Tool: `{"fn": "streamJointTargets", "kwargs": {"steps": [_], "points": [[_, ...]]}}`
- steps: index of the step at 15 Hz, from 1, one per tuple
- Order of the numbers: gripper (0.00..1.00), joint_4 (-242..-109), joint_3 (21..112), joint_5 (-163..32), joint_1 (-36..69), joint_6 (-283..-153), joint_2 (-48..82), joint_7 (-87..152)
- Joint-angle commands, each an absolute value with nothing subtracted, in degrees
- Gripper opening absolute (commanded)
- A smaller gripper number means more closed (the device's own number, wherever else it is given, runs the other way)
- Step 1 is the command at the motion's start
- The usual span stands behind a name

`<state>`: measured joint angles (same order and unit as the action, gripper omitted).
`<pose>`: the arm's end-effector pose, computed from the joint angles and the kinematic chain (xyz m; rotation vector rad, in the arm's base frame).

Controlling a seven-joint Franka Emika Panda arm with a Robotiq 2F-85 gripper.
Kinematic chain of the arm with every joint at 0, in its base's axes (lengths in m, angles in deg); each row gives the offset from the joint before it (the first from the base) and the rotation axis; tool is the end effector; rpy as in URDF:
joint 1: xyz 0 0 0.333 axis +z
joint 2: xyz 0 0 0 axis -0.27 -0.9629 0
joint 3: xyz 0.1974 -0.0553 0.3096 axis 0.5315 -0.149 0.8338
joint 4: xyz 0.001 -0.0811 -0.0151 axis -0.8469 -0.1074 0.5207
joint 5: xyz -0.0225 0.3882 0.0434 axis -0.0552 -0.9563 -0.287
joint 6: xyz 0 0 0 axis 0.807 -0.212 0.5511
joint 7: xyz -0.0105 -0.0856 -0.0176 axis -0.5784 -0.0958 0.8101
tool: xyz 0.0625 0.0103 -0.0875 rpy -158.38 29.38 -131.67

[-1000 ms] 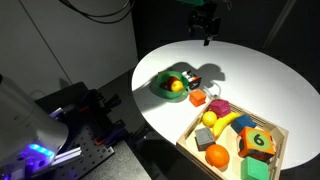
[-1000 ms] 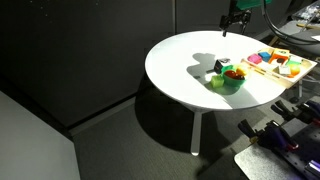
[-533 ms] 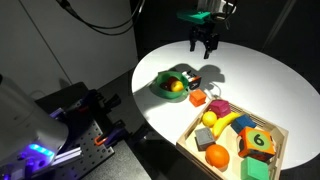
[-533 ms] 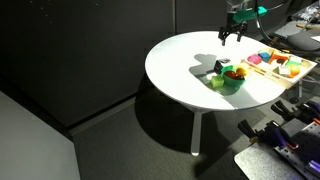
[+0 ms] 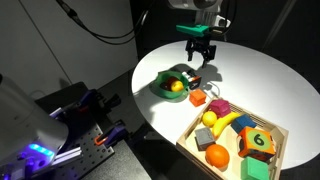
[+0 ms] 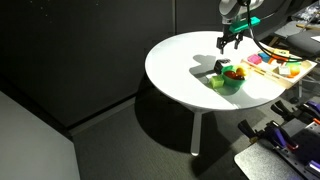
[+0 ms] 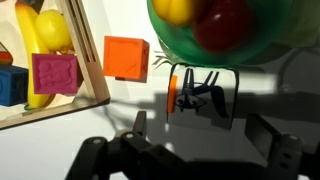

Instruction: Pick up the square plush toy from the table and put it in the box

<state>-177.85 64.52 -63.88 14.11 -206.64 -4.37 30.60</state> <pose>0.6921 -0.0853 0.2557 2.9956 -0.2720 -0.2636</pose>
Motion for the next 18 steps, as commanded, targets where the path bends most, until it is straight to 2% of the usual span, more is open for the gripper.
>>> {"fn": "streamJointTargets", "kwargs": {"steps": [1, 18], "points": [[1.0, -174.29, 64.72, -62.33, 14.18, -205.94, -7.78, 31.58], [1.0, -170.09, 64.81, -61.89, 15.15, -205.45, -14.33, 32.15]]}}
